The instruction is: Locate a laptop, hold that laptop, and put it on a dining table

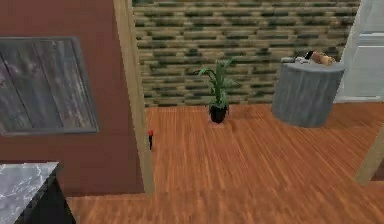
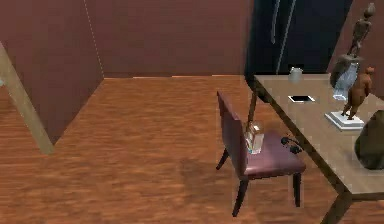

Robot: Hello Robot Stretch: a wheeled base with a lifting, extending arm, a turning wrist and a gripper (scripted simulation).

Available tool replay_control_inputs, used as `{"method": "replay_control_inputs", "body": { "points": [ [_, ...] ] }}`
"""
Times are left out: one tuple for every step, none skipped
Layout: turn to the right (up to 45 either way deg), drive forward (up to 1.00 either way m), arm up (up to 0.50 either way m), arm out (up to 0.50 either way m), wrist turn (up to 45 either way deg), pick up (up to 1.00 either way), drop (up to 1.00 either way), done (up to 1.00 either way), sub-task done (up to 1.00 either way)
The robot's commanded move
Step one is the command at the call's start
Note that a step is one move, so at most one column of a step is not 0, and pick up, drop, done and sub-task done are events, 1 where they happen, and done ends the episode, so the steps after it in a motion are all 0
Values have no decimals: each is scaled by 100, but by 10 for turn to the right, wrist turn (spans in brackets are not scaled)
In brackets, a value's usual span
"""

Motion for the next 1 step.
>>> {"method": "replay_control_inputs", "body": {
  "points": [
    [0,85,0,0,0,0,0,0,0]
  ]
}}
